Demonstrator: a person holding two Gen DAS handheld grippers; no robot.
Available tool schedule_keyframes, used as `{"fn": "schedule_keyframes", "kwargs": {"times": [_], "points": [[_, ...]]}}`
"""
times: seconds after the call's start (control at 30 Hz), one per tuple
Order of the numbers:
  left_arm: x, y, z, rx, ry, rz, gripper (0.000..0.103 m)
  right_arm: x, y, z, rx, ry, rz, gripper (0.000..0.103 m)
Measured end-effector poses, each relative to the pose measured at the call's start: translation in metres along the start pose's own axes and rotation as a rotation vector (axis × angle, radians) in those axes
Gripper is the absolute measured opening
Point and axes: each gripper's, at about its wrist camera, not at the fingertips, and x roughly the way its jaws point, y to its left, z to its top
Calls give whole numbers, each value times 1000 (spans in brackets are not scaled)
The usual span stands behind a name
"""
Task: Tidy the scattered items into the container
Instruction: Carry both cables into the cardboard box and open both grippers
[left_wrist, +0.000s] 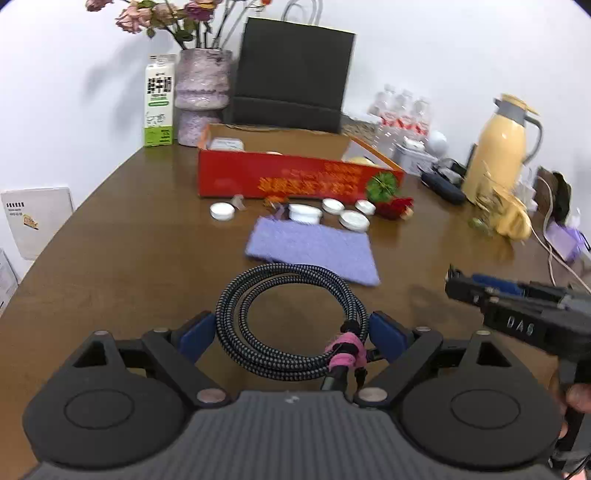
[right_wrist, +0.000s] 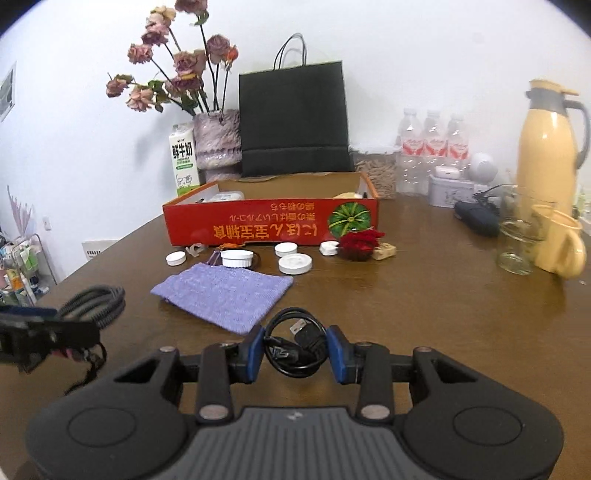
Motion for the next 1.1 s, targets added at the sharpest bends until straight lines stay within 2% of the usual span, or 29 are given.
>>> {"fn": "schedule_keyframes", "kwargs": {"times": [0.37,0.53,0.67,0.8,1.0,1.1], "points": [[-25,-23,-24,55,5,-6,91,-46,-4,-23,10,-15,34,35],[-18,-23,-22,44,27,-11,91,-48,-4,-26,5,-12,40,35],[-14,-20,-8,41,18,-40,91,-45,-8,-20,16,-8,56,35],[-3,-13,29,53,-26,-74,91,-35,-17,0,26,-18,88,35],[40,7,127,19,-62,-173,91,-6,-32,65,1,-83,105,35],[77,9,179,50,-67,-137,91,15,-40,108,-31,-115,124,35]]}}
